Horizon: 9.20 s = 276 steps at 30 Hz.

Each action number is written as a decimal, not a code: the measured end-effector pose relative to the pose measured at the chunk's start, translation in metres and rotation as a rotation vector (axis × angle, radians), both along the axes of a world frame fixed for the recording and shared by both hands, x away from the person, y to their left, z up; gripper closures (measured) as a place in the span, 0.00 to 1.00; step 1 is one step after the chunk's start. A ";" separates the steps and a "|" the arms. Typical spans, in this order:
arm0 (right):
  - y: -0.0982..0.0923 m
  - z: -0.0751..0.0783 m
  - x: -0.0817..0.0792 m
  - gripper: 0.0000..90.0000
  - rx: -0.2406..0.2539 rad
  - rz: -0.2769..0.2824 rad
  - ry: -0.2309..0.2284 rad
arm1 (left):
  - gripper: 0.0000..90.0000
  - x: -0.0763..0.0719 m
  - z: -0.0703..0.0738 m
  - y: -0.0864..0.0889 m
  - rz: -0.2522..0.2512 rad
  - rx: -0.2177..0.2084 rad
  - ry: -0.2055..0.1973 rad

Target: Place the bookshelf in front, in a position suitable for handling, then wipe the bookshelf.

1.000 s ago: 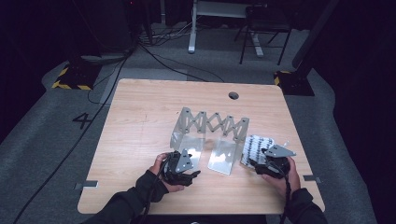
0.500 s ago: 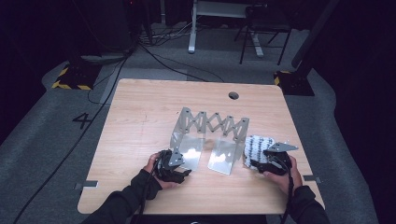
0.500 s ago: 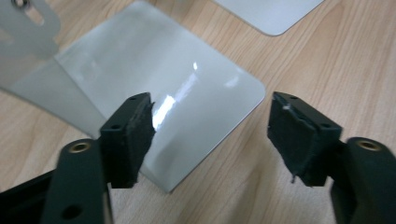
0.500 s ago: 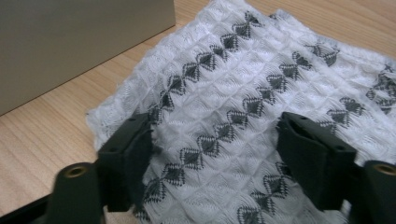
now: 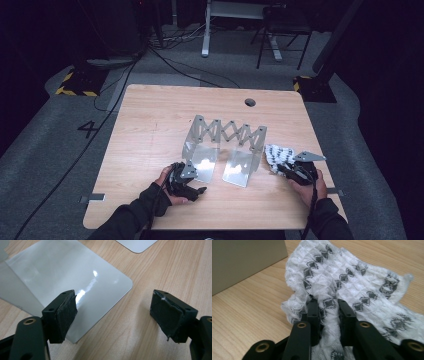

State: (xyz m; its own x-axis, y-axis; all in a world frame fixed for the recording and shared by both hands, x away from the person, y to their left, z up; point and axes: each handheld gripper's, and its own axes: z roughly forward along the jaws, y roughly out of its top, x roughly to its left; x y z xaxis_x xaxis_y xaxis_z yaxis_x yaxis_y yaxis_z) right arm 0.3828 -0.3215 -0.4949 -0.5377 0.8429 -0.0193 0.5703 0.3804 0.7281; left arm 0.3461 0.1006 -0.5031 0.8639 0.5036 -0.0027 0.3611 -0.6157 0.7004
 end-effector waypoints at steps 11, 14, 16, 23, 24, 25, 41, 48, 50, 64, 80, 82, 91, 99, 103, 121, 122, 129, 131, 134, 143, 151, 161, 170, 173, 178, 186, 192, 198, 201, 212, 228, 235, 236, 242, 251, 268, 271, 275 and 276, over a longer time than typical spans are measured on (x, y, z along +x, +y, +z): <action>-0.001 0.004 -0.013 0.87 -0.011 0.057 -0.021 | 0.33 -0.011 0.000 -0.015 -0.083 -0.014 -0.003; 0.005 0.014 -0.022 0.88 -0.006 0.080 -0.060 | 0.33 -0.013 0.000 -0.016 -0.074 -0.011 -0.005; 0.009 0.022 -0.029 0.88 0.003 0.096 -0.094 | 0.34 -0.015 0.001 -0.015 -0.060 -0.005 -0.007; 0.014 0.047 -0.045 0.89 0.072 0.097 -0.188 | 0.32 -0.029 0.025 0.005 0.027 -0.052 -0.081; 0.014 0.049 -0.047 0.89 0.080 0.097 -0.194 | 0.32 -0.032 0.029 0.011 0.063 -0.052 -0.099; 0.014 0.052 -0.048 0.89 0.087 0.097 -0.204 | 0.33 -0.033 0.033 0.017 0.095 -0.050 -0.117; 0.036 0.087 -0.056 0.89 0.137 0.125 -0.339 | 0.33 0.004 0.050 0.039 0.290 -0.153 -0.202; 0.042 0.096 -0.054 0.89 0.154 0.130 -0.374 | 0.36 0.014 0.048 0.031 0.296 -0.184 -0.206; 0.047 0.104 -0.060 0.89 0.163 0.144 -0.402 | 0.38 0.017 0.050 0.028 0.311 -0.192 -0.216; 0.101 0.134 -0.094 0.89 0.095 0.261 -0.447 | 0.68 0.025 0.064 0.019 0.363 -0.212 -0.232; 0.121 0.096 -0.083 0.89 -0.093 0.186 -0.234 | 0.87 0.007 0.069 0.031 0.424 -0.177 -0.213; 0.118 0.090 -0.081 0.89 -0.100 0.169 -0.224 | 0.88 0.001 0.068 0.033 0.426 -0.173 -0.213; 0.095 0.058 -0.064 0.89 -0.106 0.094 -0.232 | 0.87 -0.033 0.068 0.031 0.414 -0.189 -0.214; 0.094 0.029 -0.050 0.89 -0.134 0.119 -0.185 | 0.81 -0.051 0.067 0.021 0.396 -0.185 -0.219; 0.095 0.017 -0.045 0.87 -0.135 0.147 -0.147 | 0.80 -0.051 0.066 0.019 0.390 -0.193 -0.226; 0.092 0.017 -0.057 0.39 -0.107 0.143 -0.080 | 0.34 -0.043 0.040 0.033 0.175 -0.091 -0.200; 0.094 0.013 -0.055 0.36 -0.111 0.147 -0.053 | 0.35 -0.042 0.038 0.034 0.187 -0.078 -0.216; 0.093 0.002 -0.047 0.31 -0.080 0.161 0.006 | 0.32 -0.022 0.029 0.057 0.199 -0.063 -0.183; 0.090 0.001 -0.044 0.37 -0.043 0.169 0.038 | 0.33 -0.016 0.024 0.064 0.234 -0.026 -0.172; 0.090 0.004 -0.042 0.53 -0.049 0.187 0.051 | 0.33 -0.008 0.018 0.069 0.252 -0.013 -0.145; 0.089 0.006 -0.038 0.88 -0.109 0.201 0.005 | 0.32 0.005 0.004 0.067 0.171 0.034 -0.087; 0.084 0.018 -0.041 0.90 -0.128 0.163 -0.085 | 0.24 0.010 0.000 0.068 0.177 0.003 -0.004; 0.085 0.057 -0.049 0.91 -0.091 0.081 -0.290 | 0.22 0.006 0.000 0.066 0.160 0.001 0.006; 0.086 0.090 -0.051 0.91 -0.010 0.028 -0.413 | 0.21 -0.021 0.001 0.040 0.100 0.020 -0.001; 0.088 0.094 -0.047 0.91 -0.009 0.019 -0.431 | 0.23 -0.025 0.002 0.027 0.084 0.012 -0.036; 0.096 0.099 -0.041 0.91 -0.006 0.018 -0.456 | 0.33 -0.022 0.002 0.018 0.174 -0.033 -0.076; 0.110 0.082 -0.034 0.91 -0.064 0.054 -0.428 | 0.43 -0.023 0.003 0.007 0.240 -0.035 -0.134; 0.117 0.066 -0.030 0.91 -0.096 0.085 -0.383 | 0.54 -0.020 0.003 0.003 0.297 -0.037 -0.115; 0.121 0.050 -0.027 0.91 -0.127 0.108 -0.349 | 0.70 -0.010 0.003 0.003 0.371 -0.017 -0.080; 0.123 0.044 -0.027 0.91 -0.150 0.116 -0.345 | 0.69 -0.006 0.003 0.004 0.383 -0.013 -0.085; 0.123 0.038 -0.030 0.91 -0.159 0.121 -0.337 | 0.43 -0.001 0.006 0.003 0.406 -0.054 -0.125; 0.125 0.037 -0.034 0.91 -0.176 0.135 -0.343 | 0.48 0.009 0.008 -0.005 0.433 -0.099 -0.135; 0.123 0.037 -0.038 0.91 -0.179 0.139 -0.347 | 0.73 0.007 0.010 -0.009 0.408 -0.104 -0.159; 0.123 0.037 -0.039 0.91 -0.181 0.141 -0.348 | 0.75 0.007 0.010 -0.010 0.416 -0.101 -0.165; 0.125 0.038 -0.043 0.91 -0.198 0.141 -0.359 | 0.87 0.007 0.014 -0.004 0.469 -0.062 -0.186; 0.115 0.062 -0.053 0.91 -0.195 0.063 -0.435 | 0.87 -0.001 0.016 -0.008 0.442 -0.036 -0.196; 0.087 0.108 -0.076 0.91 -0.309 -0.087 -0.570 | 0.91 -0.005 0.018 0.000 0.425 -0.046 -0.168; 0.085 0.097 -0.073 0.91 -0.336 -0.074 -0.527 | 0.91 -0.009 0.018 0.001 0.417 -0.048 -0.164; 0.083 0.079 -0.067 0.91 -0.369 -0.068 -0.485 | 0.91 -0.016 0.019 0.001 0.400 -0.056 -0.141; 0.083 0.076 -0.066 0.91 -0.378 -0.066 -0.481 | 0.91 -0.018 0.020 0.001 0.396 -0.061 -0.135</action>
